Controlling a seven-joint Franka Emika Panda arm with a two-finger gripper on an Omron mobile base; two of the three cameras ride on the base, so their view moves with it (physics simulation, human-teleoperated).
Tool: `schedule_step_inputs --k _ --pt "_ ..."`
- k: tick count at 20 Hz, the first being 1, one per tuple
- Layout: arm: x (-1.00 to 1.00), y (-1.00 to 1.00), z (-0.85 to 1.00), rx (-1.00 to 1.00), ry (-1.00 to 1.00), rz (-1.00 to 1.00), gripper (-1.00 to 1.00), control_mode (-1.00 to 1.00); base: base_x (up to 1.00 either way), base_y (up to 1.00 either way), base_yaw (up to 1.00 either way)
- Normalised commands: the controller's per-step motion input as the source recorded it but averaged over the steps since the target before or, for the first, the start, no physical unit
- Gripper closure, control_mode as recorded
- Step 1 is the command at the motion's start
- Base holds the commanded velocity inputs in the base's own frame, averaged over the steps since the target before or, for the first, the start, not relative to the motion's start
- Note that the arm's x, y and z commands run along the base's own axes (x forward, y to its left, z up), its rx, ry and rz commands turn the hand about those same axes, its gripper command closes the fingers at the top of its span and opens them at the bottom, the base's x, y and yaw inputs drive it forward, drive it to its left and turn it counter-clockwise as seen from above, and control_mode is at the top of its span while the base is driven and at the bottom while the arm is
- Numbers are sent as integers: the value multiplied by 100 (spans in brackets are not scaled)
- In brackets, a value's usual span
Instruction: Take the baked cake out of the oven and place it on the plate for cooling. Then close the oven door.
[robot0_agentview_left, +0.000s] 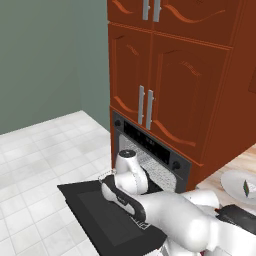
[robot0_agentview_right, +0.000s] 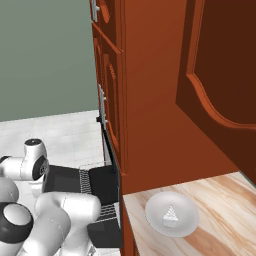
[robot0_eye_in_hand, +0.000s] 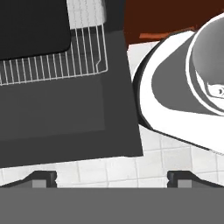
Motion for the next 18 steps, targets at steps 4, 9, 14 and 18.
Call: schedule_step_inputs --k 4,9,14,18 --pt "34 6 -28 0 0 -5 -100 -100 0 0 0" --pt "33 9 -33 -2 0 0 -100 -100 0 0 0" --pt "32 11 -32 -10 0 0 -100 -100 0 0 0" --pt "34 9 -30 -8 0 0 -100 -100 0 0 0"
